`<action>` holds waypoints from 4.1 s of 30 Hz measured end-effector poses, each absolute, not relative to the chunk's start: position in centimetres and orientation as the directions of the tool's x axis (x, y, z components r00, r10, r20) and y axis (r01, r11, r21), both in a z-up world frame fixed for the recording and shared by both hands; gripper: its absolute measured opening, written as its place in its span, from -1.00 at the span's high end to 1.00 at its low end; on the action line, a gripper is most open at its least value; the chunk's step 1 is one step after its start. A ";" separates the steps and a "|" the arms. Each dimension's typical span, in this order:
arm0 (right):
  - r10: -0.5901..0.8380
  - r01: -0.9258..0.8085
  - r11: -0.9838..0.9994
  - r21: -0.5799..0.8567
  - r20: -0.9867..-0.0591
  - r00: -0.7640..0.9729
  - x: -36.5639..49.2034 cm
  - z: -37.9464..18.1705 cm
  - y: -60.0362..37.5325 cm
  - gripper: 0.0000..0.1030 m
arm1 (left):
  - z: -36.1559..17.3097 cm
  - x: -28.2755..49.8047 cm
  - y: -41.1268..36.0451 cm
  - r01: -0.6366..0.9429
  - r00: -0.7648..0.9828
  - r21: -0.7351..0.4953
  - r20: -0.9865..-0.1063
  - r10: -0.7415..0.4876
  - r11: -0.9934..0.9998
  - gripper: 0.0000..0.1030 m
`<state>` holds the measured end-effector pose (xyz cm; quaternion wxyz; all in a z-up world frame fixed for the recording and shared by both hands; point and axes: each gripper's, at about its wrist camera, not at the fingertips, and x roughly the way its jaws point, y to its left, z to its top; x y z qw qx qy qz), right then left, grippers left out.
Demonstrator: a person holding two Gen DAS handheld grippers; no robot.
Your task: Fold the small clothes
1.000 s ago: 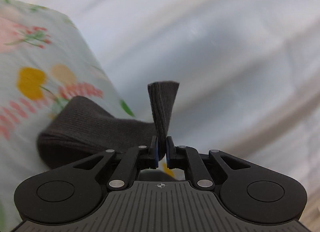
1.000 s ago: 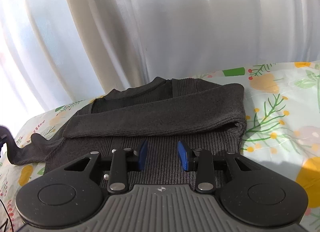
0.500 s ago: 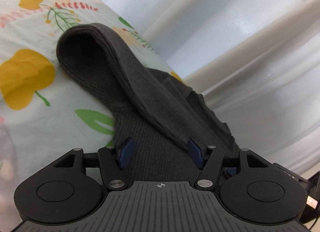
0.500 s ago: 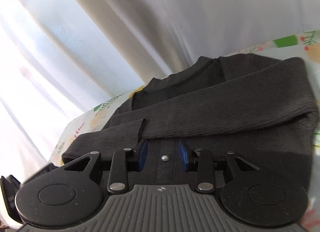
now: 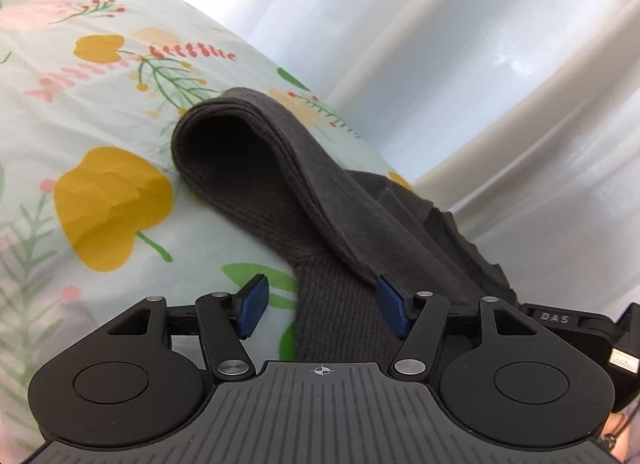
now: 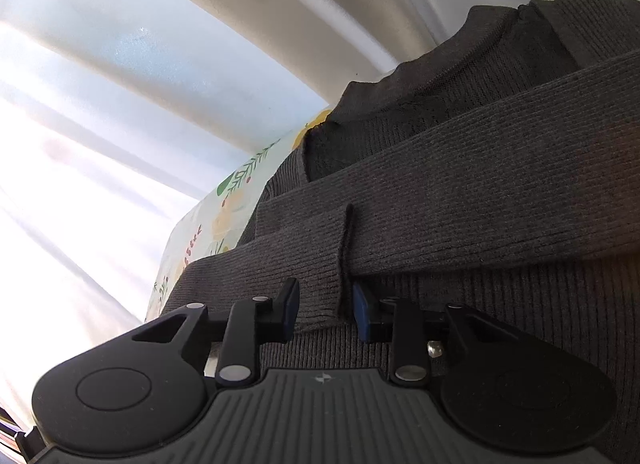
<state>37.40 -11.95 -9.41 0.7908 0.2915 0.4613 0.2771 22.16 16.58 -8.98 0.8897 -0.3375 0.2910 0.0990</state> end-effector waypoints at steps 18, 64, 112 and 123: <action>0.307 -0.038 0.915 0.401 -0.633 0.711 36.6 -6.7 -24.0 0.57 | -7.8 26.6 16.6 -0.365 0.790 -0.390 -0.611 0.060 0.845 -0.19; 0.119 -0.074 0.993 0.096 -0.645 0.755 38.7 -7.5 -22.5 0.80 | -8.3 33.8 16.1 -0.322 0.708 -0.250 -0.704 0.057 0.913 0.67; 0.012 -0.123 0.982 -0.143 -0.605 0.796 32.7 -8.9 -20.9 0.80 | -9.2 32.1 7.4 -0.163 0.773 0.101 -0.604 0.191 0.981 -0.81; 0.276 -0.267 0.954 0.136 -0.746 0.606 20.8 -7.7 -26.5 0.54 | -4.4 17.9 9.0 0.070 0.726 0.193 -0.682 0.082 0.979 -0.76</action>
